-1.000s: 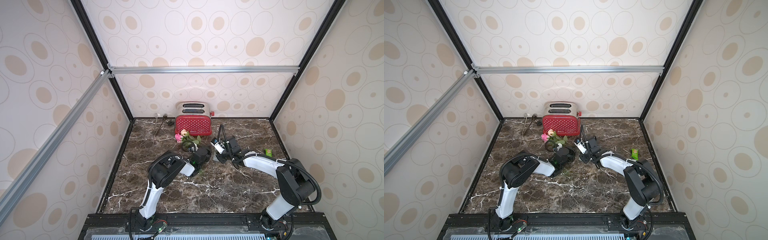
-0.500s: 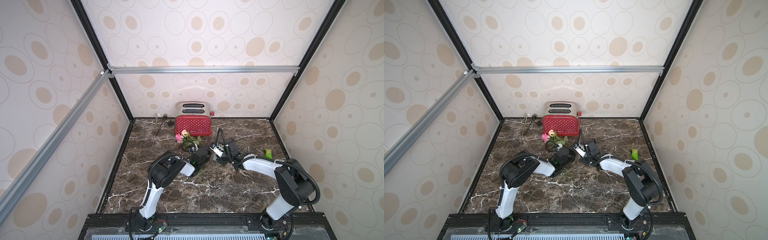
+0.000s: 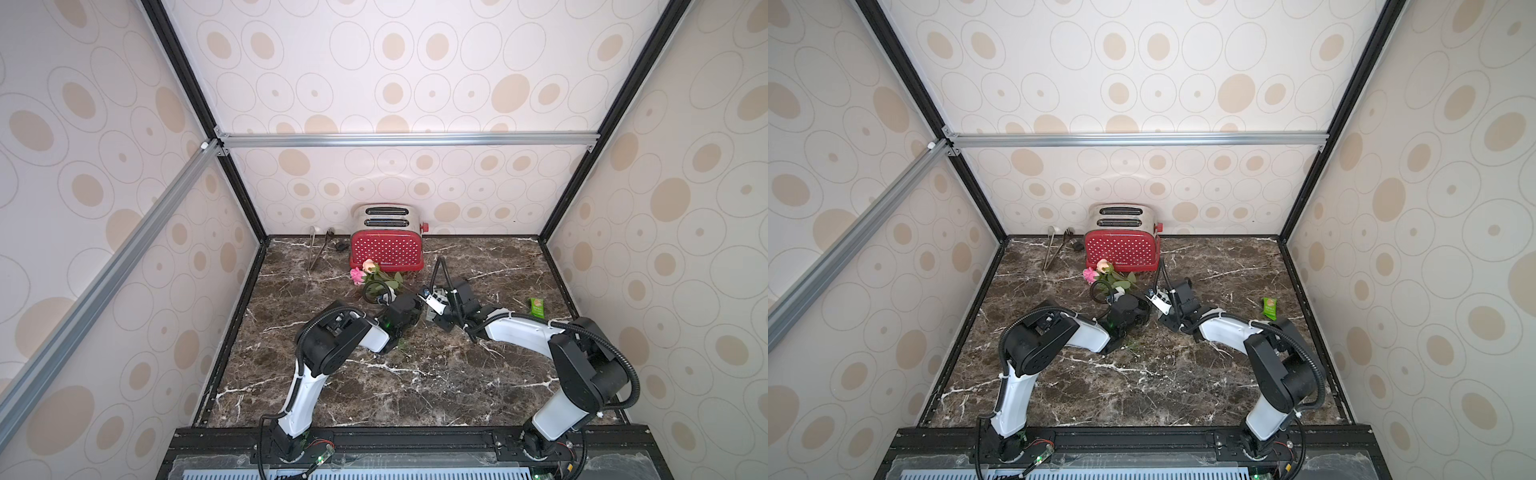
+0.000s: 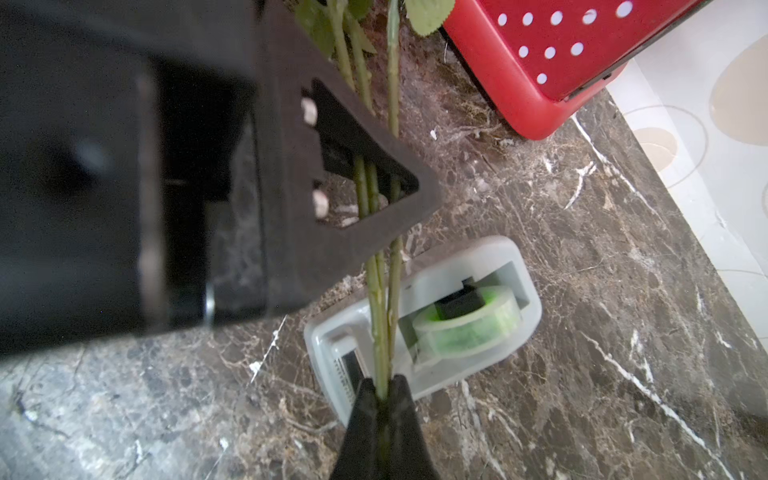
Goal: Wrap bouquets with tape
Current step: Wrap the tape around the bouquet.
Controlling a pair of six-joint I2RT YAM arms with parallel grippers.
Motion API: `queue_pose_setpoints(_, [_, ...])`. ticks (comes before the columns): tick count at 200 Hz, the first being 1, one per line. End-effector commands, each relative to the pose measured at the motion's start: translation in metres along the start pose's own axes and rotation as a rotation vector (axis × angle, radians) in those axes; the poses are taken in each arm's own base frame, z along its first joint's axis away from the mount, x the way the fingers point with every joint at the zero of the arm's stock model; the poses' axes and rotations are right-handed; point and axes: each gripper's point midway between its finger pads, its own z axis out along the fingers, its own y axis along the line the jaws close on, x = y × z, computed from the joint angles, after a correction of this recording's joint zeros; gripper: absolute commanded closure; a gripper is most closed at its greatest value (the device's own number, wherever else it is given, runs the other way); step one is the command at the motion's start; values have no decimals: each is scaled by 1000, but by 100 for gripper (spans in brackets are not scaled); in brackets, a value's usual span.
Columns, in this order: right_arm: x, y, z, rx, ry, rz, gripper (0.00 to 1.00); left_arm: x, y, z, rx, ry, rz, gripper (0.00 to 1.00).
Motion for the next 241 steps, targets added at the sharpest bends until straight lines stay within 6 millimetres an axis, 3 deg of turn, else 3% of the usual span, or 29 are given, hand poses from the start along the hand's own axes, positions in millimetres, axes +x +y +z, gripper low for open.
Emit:
queue_pose_setpoints(1, [-9, 8, -2, -35, -29, -7, 100, 0, -26, 4, 65, -3, -25, 100])
queue_pose_setpoints(6, [-10, 7, -3, -33, -31, -3, 97, 0, -26, 4, 65, -3, -25, 100])
queue_pose_setpoints(14, [-11, 5, -5, -23, -36, 3, 82, 0, -26, 4, 63, -3, -23, 100])
queue_pose_setpoints(67, [-29, -13, -34, 23, -97, 127, 70, 0, -26, 5, 64, -1, -10, 100])
queue_pose_setpoints(81, [-33, -19, -43, 34, -107, 195, 60, -1, -26, 5, 66, -1, -9, 100])
queue_pose_setpoints(118, [-33, -33, -59, -2, -109, 429, 61, -2, -26, 4, 72, -1, -7, 100])
queue_pose_setpoints(150, [-33, -32, -66, -109, -101, 679, 62, -2, -25, 4, 74, 0, -5, 100])
queue_pose_setpoints(202, [-27, -24, -66, -321, -34, 1050, 58, -3, -29, 1, 98, -1, 27, 100])
queue_pose_setpoints(241, [-26, -14, -58, -469, 40, 1230, 56, -3, -32, 1, 119, 1, 56, 100])
